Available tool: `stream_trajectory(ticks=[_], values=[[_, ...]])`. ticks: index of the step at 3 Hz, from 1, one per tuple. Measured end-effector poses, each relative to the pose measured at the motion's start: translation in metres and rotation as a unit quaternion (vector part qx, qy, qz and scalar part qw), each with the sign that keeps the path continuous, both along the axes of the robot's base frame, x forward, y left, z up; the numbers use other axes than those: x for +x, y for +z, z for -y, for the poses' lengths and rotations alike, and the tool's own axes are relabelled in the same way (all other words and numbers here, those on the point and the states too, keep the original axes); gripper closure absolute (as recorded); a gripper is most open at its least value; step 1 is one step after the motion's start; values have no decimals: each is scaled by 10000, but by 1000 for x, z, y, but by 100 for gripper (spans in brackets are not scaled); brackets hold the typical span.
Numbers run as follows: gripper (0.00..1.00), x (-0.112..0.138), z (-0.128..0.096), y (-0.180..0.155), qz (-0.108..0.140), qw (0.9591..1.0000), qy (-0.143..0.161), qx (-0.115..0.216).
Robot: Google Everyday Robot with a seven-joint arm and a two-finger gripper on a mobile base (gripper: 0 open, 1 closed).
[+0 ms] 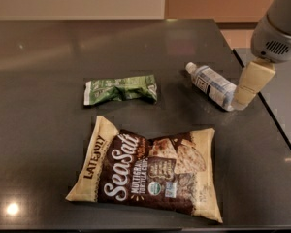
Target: Move blue plastic bottle near brown chip bag
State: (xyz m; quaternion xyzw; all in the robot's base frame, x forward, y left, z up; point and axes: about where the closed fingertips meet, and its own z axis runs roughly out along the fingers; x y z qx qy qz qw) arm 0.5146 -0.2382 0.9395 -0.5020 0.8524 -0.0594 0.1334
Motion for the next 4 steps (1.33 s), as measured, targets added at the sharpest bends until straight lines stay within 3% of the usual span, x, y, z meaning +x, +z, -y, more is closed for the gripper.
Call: stream_trajectory(ticks=[1, 2, 4], values=[[0, 25, 8, -22, -182, 9979, -615, 133], [0, 43, 13, -43, -362, 9928, -1109, 284], [0, 60, 15, -85, -738, 9829, -1641, 404]])
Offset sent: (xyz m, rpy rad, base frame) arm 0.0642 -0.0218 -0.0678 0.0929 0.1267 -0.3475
